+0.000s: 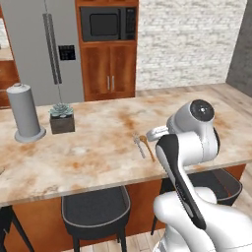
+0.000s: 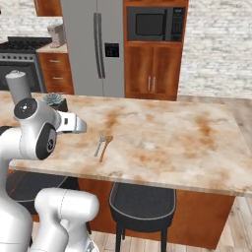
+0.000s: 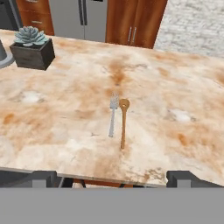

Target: Pick up the metallic utensils from the counter and place them in the open drawer. Make sure not to pick up any wooden utensils.

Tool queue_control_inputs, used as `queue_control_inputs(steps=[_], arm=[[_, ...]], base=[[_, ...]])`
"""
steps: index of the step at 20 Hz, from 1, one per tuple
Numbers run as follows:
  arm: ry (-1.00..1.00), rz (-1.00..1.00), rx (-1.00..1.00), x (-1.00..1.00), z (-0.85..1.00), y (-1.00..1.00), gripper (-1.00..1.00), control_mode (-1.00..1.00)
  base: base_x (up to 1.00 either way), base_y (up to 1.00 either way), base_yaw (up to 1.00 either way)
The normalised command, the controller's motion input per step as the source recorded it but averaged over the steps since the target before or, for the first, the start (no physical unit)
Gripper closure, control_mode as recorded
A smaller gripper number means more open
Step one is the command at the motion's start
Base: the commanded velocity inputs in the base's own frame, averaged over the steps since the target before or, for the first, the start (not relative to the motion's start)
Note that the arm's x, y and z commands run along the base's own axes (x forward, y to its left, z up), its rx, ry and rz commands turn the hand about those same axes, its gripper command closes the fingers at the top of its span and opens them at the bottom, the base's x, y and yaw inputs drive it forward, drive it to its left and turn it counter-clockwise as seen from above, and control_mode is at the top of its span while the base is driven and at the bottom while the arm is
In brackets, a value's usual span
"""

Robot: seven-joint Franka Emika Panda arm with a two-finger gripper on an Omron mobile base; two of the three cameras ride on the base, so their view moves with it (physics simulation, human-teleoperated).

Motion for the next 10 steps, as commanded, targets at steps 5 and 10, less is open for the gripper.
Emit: queue_control_inputs(steps=[5,10], arm=[[0.0,0.0,0.0,0.0,0.0,0.0,-1.0,1.0],[0.0,0.0,0.0,0.0,0.0,0.0,-1.0,1.0]], base=[[0.58,0.0,0.0],[0.08,-0.03,0.0]])
